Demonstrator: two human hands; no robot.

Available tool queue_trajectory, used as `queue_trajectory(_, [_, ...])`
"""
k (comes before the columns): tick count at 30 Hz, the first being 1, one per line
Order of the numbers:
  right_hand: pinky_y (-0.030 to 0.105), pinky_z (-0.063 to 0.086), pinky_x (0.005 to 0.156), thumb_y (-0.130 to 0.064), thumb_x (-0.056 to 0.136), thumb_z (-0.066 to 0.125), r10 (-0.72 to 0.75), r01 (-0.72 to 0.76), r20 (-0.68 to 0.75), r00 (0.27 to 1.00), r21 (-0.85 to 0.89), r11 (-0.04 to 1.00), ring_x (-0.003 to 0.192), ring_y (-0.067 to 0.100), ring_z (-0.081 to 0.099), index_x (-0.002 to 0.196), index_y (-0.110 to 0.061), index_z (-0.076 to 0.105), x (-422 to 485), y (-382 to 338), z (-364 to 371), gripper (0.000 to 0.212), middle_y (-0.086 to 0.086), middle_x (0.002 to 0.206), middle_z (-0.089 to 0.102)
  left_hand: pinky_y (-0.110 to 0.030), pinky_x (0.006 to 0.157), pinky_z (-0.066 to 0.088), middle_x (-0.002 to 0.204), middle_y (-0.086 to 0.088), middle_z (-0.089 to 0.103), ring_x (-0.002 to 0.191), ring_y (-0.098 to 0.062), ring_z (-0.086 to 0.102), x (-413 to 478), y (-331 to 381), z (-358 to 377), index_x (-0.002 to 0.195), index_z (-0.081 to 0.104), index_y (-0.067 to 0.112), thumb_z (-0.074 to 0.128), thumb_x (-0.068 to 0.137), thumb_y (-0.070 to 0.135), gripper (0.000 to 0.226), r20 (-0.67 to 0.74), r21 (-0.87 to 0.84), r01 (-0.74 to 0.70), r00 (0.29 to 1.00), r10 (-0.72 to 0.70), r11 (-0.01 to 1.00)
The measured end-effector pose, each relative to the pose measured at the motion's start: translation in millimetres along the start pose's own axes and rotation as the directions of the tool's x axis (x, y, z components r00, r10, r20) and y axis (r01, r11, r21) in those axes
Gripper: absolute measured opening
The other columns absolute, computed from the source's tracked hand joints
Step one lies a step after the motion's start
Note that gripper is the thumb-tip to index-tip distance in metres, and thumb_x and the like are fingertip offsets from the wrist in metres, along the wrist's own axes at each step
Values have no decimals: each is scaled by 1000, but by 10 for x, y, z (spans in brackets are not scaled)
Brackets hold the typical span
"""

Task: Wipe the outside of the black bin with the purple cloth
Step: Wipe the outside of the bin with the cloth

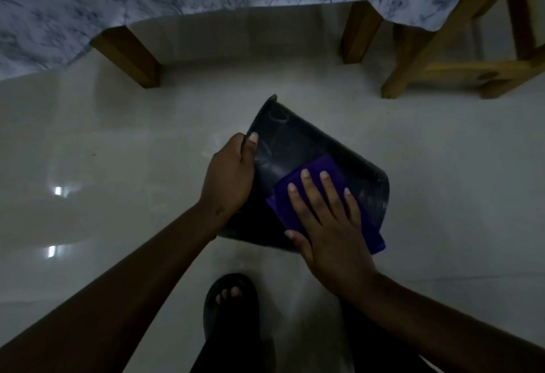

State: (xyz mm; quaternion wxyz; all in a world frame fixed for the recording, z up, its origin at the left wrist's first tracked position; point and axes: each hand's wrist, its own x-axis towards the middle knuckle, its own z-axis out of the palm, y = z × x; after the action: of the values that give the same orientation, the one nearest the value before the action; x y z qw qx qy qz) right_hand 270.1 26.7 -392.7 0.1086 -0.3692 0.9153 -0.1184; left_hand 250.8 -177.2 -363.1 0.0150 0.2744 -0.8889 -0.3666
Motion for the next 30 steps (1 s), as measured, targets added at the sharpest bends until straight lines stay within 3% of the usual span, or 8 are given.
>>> queue_trajectory(4, [43, 13, 117, -47, 99, 28, 44, -41, -26, 999, 96, 995, 148, 18, 9, 152, -28, 18, 350, 216, -126, 57, -3, 161, 15, -7, 54, 37, 70, 11, 51, 64, -2, 49, -8, 59, -18, 83, 50, 14, 32, 102, 36, 34, -10, -84, 23, 1000, -24, 996])
queue_trajectory(9, [33, 22, 114, -44, 101, 28, 215, -200, -22, 976, 290, 936, 140, 18, 34, 147, -21, 35, 935, 533, -332, 51, 2, 153, 37, -4, 57, 39, 73, 11, 53, 66, 1, 51, -122, 60, -24, 86, 52, 12, 32, 102, 36, 36, -18, -87, 32, 999, -34, 996])
queue_trajectory(14, [42, 7, 117, -56, 97, 19, 121, -120, -2, 993, 128, 985, 149, 19, 5, 152, -30, 15, 340, 124, -179, 60, -4, 161, 12, -10, 58, 37, 73, 11, 52, 67, 0, 50, 7, 70, -18, 86, 52, 15, 31, 101, 39, 36, 20, -42, 53, 998, -52, 998])
queue_trajectory(17, [46, 8, 117, -55, 98, 23, 21, -18, -26, 999, 98, 995, 149, 20, 3, 152, -30, 14, 102, -46, -66, 60, -4, 161, 10, -17, 61, 40, 73, 7, 54, 68, -7, 52, 87, 110, 2, 85, 53, 11, 32, 101, 39, 39, 6, -81, 41, 999, -41, 996])
queue_trajectory(20, [40, 9, 117, -50, 100, 20, 31, -27, -24, 999, 143, 989, 148, 14, 4, 151, -34, 13, 372, 111, -149, 54, -8, 161, 11, -8, 56, 39, 70, 6, 53, 64, -6, 50, 43, 123, -22, 82, 51, 12, 33, 102, 37, 37, 9, -104, 34, 999, -33, 994])
queue_trajectory(25, [35, 22, 114, -41, 103, 24, 239, -233, 33, 971, 384, 893, 140, 16, 35, 148, -22, 33, 1082, 489, -359, 50, 0, 152, 37, -16, 57, 37, 73, 8, 55, 67, -3, 53, -137, 55, -50, 84, 53, 12, 31, 101, 37, 37, 15, -97, 66, 998, -64, 993])
queue_trajectory(27, [37, 23, 116, -42, 103, 22, 248, -247, 41, 968, 331, 911, 141, 17, 33, 149, -21, 29, 1011, 462, -331, 51, 0, 154, 35, -16, 57, 36, 74, 9, 55, 68, 0, 52, -134, 37, -48, 85, 53, 12, 31, 101, 37, 37, 29, -82, 66, 998, -64, 994])
queue_trajectory(30, [44, 15, 117, -46, 100, 20, 144, -145, 18, 989, 152, 978, 148, 19, 12, 151, -30, 17, 462, 169, -210, 54, -4, 161, 16, -19, 56, 36, 71, 8, 54, 65, -4, 52, -82, 33, -54, 80, 50, 17, 31, 101, 38, 36, 41, -66, 54, 998, -51, 996])
